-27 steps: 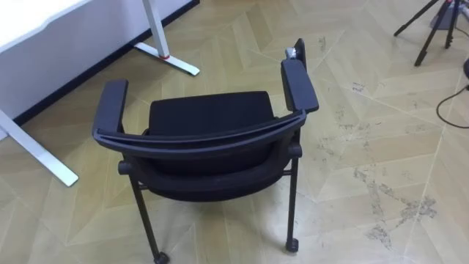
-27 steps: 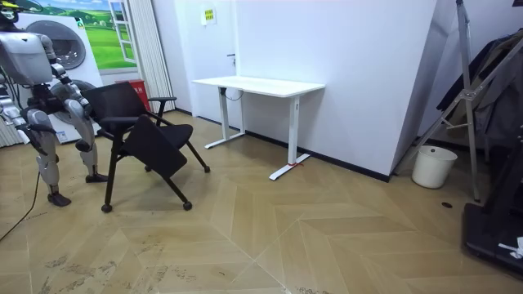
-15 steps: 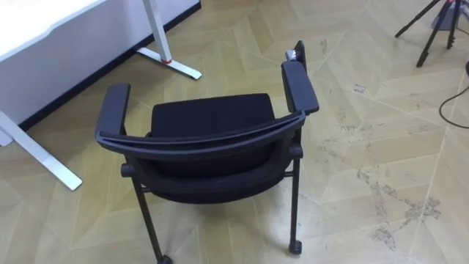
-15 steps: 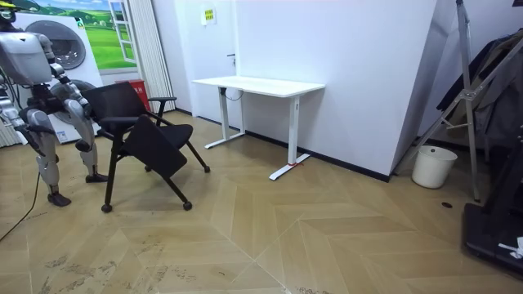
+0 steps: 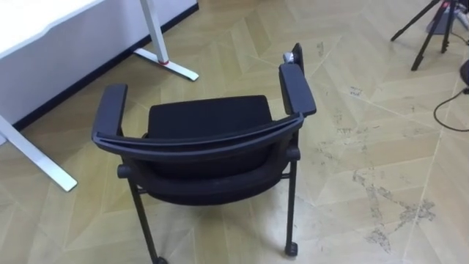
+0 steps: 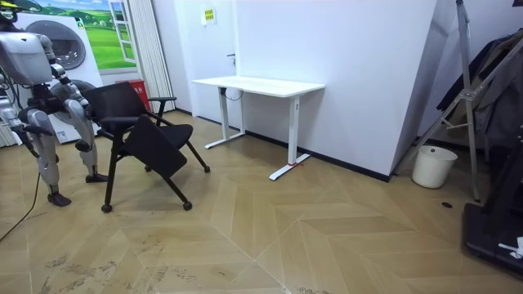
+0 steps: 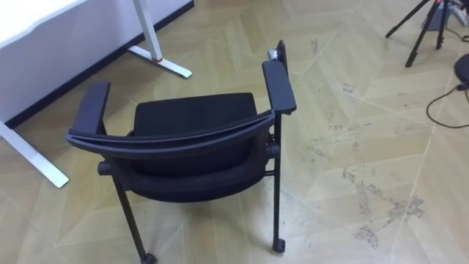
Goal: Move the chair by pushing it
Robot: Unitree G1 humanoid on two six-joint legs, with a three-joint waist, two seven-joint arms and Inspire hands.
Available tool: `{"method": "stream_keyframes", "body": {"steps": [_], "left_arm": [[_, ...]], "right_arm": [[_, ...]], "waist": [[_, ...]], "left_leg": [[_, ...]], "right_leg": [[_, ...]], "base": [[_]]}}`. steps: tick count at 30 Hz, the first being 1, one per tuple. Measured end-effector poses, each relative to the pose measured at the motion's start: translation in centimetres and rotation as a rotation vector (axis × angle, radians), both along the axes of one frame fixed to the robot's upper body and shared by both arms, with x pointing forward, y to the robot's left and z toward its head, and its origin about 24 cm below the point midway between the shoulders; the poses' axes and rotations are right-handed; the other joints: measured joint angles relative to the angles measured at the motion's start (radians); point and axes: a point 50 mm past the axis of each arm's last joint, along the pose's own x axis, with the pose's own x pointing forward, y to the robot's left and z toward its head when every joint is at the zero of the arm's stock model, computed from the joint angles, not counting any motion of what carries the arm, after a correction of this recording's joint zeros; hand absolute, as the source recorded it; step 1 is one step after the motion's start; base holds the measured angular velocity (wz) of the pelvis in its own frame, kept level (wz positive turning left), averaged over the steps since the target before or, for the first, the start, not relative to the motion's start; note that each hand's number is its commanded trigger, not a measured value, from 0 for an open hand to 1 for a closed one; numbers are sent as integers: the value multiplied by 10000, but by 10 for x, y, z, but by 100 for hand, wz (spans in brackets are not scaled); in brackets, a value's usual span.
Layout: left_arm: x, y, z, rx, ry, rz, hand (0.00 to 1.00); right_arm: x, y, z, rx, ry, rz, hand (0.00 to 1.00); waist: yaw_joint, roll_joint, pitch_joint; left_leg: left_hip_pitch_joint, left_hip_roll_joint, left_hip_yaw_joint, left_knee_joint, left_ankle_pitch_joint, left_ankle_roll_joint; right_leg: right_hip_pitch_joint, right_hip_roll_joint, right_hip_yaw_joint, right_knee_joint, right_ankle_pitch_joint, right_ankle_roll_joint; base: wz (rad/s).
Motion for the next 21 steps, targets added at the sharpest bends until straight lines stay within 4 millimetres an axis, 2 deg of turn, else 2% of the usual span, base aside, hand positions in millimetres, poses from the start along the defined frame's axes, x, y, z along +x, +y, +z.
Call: {"method": "stream_keyframes", "body": {"steps": [13,21], "left_arm": [[-15,13,2,516,344,851,0],[-22,16,2,567,445,1088,0]], "right_arm": [[-5,-3,0,146,176,-418,0],[-5,-4,0,109,280,-302,0]], "waist": [[17,-48,-58],[36,-5,-33]], "left_leg": [[-64,-36,-66,-37,-1,-3],[-87,-42,-186,33,-2,-3]], "right_leg": [[11,0,-79,-110,0,0],[89,2,-190,-98,1,0]], "base": [[1],[3]]}}
